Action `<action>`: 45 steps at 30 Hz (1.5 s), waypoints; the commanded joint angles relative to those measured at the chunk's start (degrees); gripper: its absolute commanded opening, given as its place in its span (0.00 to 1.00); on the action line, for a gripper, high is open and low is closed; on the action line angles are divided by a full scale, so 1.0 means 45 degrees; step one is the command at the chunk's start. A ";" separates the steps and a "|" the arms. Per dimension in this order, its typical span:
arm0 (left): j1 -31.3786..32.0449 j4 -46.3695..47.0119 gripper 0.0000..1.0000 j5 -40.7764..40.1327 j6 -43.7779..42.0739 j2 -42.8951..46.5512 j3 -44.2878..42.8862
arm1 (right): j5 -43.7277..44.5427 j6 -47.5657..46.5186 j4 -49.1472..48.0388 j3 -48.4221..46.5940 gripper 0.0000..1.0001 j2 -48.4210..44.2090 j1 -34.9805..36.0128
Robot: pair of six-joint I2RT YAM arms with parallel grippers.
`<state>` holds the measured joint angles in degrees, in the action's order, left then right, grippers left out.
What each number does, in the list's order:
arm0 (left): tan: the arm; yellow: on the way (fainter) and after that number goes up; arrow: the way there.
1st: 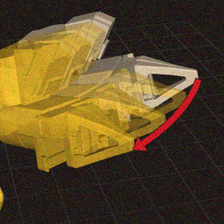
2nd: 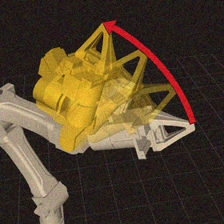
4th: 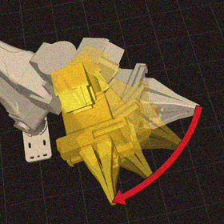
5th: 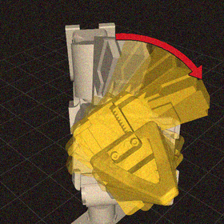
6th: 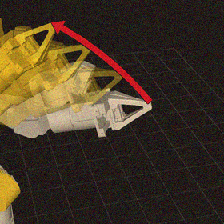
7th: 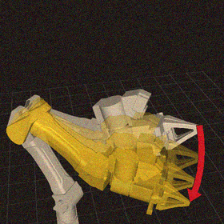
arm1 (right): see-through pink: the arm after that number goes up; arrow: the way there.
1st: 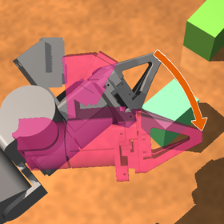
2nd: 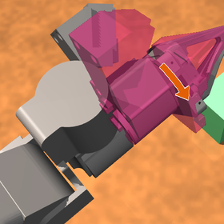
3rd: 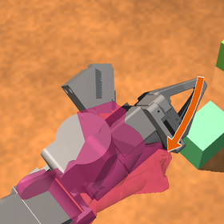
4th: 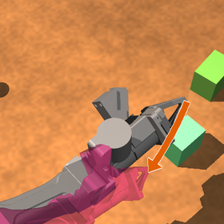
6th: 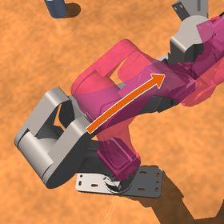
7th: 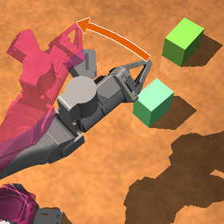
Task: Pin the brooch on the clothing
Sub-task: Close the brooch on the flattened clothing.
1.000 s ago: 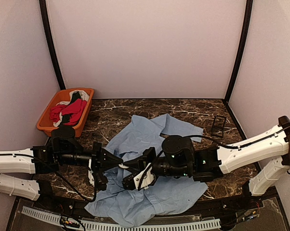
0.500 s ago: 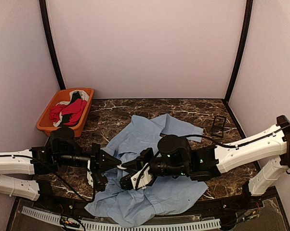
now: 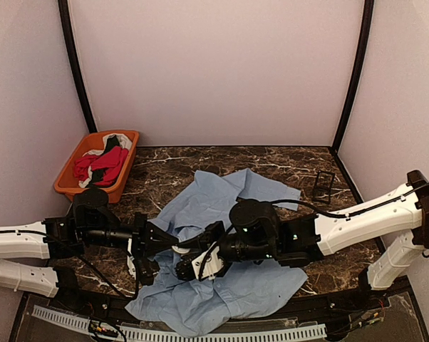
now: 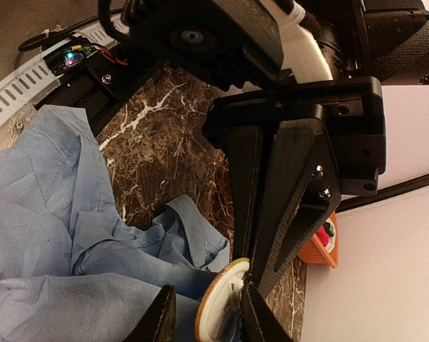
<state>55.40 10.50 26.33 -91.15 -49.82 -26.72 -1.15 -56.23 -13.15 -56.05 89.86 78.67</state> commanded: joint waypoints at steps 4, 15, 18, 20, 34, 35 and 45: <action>0.0210 0.1112 0.01 0.0722 -0.0824 0.0251 -0.0322 | -0.0459 0.0901 0.0710 -0.0122 0.47 0.0079 -0.0171; 0.0384 0.0809 0.01 0.0227 -0.1442 -0.0187 -0.0347 | -0.1637 0.2799 0.1126 -0.0035 0.85 -0.1369 -0.0645; 0.0426 0.0818 0.01 0.0184 -0.1506 -0.0224 -0.0357 | -0.1702 0.3065 0.1125 -0.0007 0.85 -0.1429 -0.0695; 0.0483 0.0809 0.01 -0.0138 -0.1800 -0.0289 -0.0328 | -0.2229 0.3678 0.1143 0.0042 0.84 -0.1703 -0.0930; 0.0975 0.2531 0.01 -0.4464 -0.4005 -0.2680 -0.0103 | -0.6442 1.5157 0.1497 0.0255 0.76 -0.2223 -0.5046; 0.0973 0.2491 0.01 -0.4737 -0.3968 -0.3045 -0.0188 | -0.6991 1.6102 0.1430 0.0213 0.74 -0.1860 -0.5389; 0.1548 0.7039 0.01 -0.7648 -0.1553 -0.6354 -0.1763 | -1.0726 1.9975 0.0170 0.0249 0.53 -0.0416 -0.6416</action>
<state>61.41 30.98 -2.28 -103.07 -75.85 -31.92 -39.83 24.53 -7.27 -55.61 89.25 50.98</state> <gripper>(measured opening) 0.030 0.547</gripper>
